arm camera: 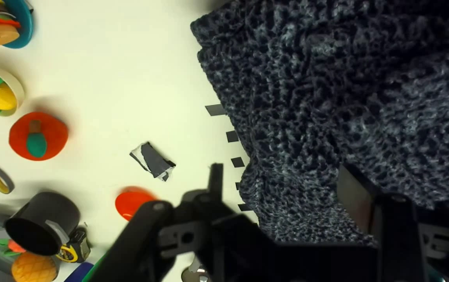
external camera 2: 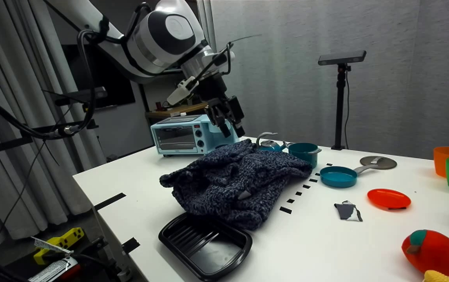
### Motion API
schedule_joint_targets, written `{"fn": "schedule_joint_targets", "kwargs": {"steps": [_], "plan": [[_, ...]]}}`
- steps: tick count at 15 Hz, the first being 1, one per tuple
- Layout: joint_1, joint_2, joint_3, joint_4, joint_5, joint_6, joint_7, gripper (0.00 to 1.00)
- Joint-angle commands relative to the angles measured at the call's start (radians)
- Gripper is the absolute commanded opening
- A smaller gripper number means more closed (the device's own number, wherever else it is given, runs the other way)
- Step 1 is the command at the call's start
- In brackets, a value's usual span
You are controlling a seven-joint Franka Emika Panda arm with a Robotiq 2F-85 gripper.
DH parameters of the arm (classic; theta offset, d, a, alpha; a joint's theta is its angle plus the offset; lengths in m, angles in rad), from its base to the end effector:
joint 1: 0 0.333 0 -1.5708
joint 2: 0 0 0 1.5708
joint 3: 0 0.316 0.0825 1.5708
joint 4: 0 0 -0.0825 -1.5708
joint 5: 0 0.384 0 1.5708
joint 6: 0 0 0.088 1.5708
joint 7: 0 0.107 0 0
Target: Fold the blanket
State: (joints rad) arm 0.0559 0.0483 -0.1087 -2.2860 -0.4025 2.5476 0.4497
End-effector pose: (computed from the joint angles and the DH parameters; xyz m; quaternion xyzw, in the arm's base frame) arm 0.5396 -0.0232 0.3522 0.9814 -0.0938 0.1279 0.1083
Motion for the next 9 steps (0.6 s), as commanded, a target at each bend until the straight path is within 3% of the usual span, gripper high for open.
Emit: {"fn": "schedule_joint_targets", "kwargs": {"steps": [1, 9], "plan": [[-0.025, -0.038, 0.024, -0.033, 0.031, 0.004, -0.018, 1.00], [-0.038, -0.028, 0.037, -0.070, 0.139, 0.199, -0.213, 1.00]]}}
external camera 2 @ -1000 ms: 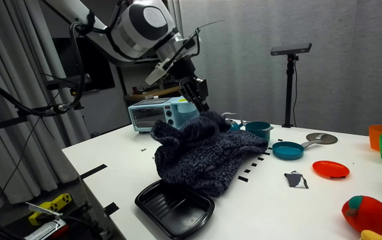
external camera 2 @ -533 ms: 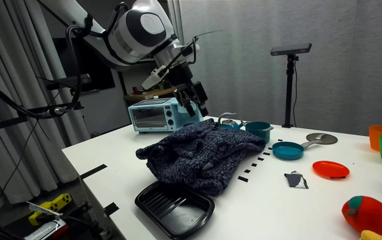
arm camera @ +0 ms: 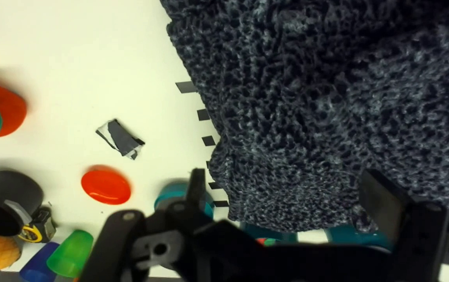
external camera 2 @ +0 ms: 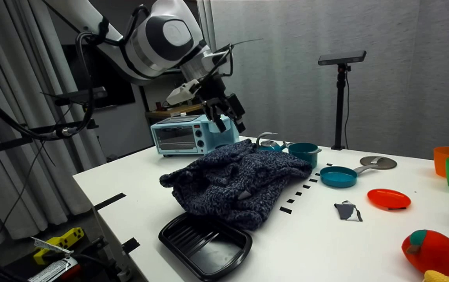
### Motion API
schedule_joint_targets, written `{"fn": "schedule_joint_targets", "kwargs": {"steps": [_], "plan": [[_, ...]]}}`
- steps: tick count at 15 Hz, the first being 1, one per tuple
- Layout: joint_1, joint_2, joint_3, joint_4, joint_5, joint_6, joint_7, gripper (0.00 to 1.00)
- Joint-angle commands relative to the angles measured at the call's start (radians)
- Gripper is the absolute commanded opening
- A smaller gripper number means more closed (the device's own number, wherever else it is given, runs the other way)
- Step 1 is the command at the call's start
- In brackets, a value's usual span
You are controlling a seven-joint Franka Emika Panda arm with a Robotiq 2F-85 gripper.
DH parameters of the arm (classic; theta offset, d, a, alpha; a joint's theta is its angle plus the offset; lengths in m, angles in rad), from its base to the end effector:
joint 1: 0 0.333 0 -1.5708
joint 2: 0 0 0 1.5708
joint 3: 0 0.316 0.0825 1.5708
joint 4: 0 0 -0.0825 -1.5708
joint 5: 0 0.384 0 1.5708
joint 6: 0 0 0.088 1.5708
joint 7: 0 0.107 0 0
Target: Fold the blanket
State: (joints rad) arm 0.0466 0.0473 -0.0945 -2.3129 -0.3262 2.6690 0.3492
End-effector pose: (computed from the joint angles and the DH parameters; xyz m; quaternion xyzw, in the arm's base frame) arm 0.5414 -0.0163 0.3540 0.9816 -0.0630 0.1645 0.0736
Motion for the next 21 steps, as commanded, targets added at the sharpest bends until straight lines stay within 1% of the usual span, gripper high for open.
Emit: {"fn": "schedule_joint_targets", "kwargs": {"steps": [1, 4, 5, 7, 8, 9, 11, 12, 14, 15, 16, 18, 21], "plan": [[-0.031, -0.026, 0.026, -0.049, 0.089, 0.102, -0.159, 1.00], [-0.034, -0.023, 0.038, -0.064, 0.173, 0.154, -0.303, 1.00], [-0.036, -0.022, 0.045, -0.069, 0.216, 0.170, -0.368, 1.00], [-0.028, -0.024, 0.079, -0.083, 0.348, 0.187, -0.514, 1.00], [-0.025, -0.026, 0.090, -0.082, 0.404, 0.178, -0.593, 1.00], [-0.029, -0.028, 0.119, -0.078, 0.463, 0.161, -0.665, 1.00], [-0.037, -0.038, 0.165, -0.056, 0.574, 0.078, -0.808, 1.00], [-0.041, -0.040, 0.174, -0.045, 0.611, 0.043, -0.878, 1.00], [-0.033, -0.047, 0.159, -0.029, 0.666, -0.045, -1.009, 1.00], [-0.044, -0.045, 0.141, -0.029, 0.661, -0.064, -1.073, 1.00], [-0.048, -0.046, 0.128, -0.028, 0.657, -0.072, -1.123, 1.00], [-0.056, -0.044, 0.113, -0.027, 0.684, -0.060, -1.220, 1.00], [-0.067, -0.039, 0.098, -0.024, 0.742, -0.033, -1.340, 1.00]]}}
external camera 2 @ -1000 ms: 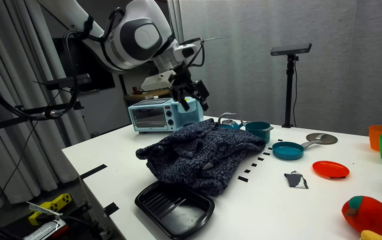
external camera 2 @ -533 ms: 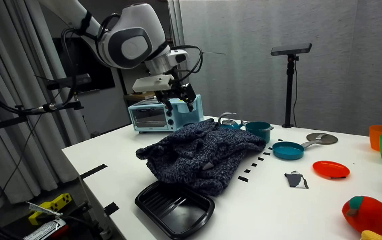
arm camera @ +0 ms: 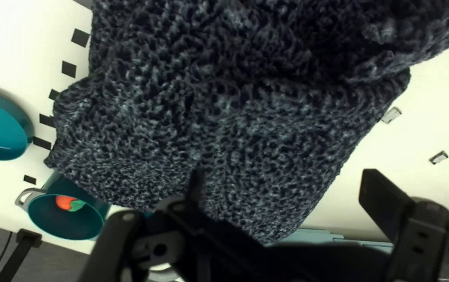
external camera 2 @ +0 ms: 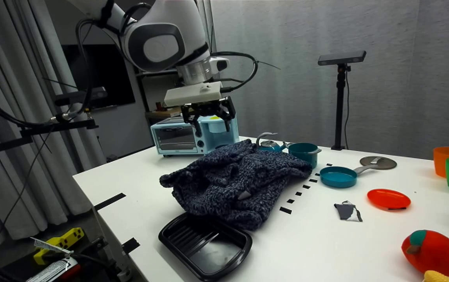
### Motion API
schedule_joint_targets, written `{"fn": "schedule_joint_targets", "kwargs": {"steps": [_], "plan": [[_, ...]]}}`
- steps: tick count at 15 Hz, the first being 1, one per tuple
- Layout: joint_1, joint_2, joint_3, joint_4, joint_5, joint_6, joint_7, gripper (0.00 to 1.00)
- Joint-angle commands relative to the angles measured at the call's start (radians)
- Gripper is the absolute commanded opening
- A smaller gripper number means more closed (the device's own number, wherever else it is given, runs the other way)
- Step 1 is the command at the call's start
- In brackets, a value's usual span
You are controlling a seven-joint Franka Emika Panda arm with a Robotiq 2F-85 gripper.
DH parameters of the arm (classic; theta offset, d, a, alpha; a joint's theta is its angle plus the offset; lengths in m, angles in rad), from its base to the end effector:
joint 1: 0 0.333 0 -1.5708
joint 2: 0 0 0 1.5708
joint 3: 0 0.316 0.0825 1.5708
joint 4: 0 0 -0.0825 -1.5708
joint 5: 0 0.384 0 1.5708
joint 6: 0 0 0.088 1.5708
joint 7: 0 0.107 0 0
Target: Fold the blanket
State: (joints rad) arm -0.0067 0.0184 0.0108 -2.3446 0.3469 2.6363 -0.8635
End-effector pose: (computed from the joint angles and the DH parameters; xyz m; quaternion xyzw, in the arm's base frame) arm 0.5293 -0.0064 0.3517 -0.9435 -0.2847 -0.1651 0.0381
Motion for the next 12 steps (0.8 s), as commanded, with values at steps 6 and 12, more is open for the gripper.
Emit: {"fn": "schedule_joint_targets", "kwargs": {"steps": [6, 12], "plan": [[-0.018, -0.008, -0.012, 0.018, 0.200, -0.006, -0.274, 1.00], [-0.013, 0.003, -0.009, 0.012, 0.165, -0.001, -0.221, 1.00]]}}
